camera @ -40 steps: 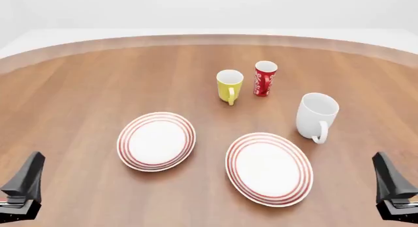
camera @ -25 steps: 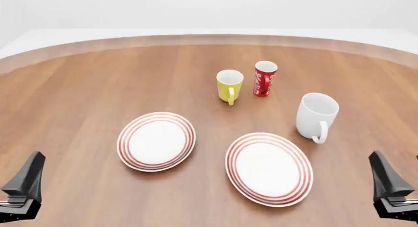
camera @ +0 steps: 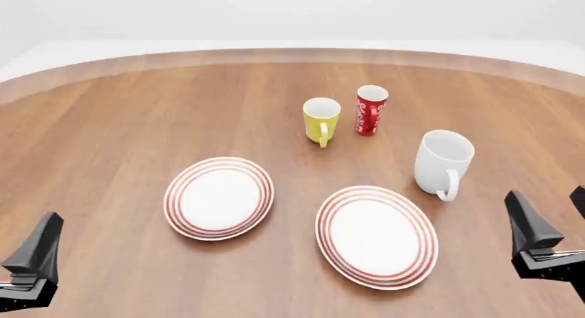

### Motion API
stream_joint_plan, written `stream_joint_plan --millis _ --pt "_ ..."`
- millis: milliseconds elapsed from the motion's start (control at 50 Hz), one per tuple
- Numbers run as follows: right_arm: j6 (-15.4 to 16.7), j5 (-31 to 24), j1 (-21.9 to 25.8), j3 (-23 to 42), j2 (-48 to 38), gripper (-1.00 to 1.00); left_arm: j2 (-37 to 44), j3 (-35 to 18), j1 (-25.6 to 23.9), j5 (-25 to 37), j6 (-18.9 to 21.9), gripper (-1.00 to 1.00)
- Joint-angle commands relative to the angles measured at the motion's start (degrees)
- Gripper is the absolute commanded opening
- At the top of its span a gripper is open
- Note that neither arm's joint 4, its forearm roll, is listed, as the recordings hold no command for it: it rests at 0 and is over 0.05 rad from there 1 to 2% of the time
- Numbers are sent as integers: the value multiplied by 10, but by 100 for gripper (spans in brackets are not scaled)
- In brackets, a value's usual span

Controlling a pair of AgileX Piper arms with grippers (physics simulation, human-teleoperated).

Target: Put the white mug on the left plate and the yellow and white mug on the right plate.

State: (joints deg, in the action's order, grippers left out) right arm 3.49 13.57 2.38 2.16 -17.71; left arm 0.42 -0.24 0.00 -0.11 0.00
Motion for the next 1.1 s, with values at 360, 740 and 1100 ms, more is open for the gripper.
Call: stream_joint_plan --millis 360,740,1100 --pt "10 183 -7 17 -227 100 0 0 0 0 0 100" --pt "-10 292 -12 29 -382 100 0 0 0 0 0 100" --pt "2 343 -7 46 -461 100 0 0 0 0 0 100"
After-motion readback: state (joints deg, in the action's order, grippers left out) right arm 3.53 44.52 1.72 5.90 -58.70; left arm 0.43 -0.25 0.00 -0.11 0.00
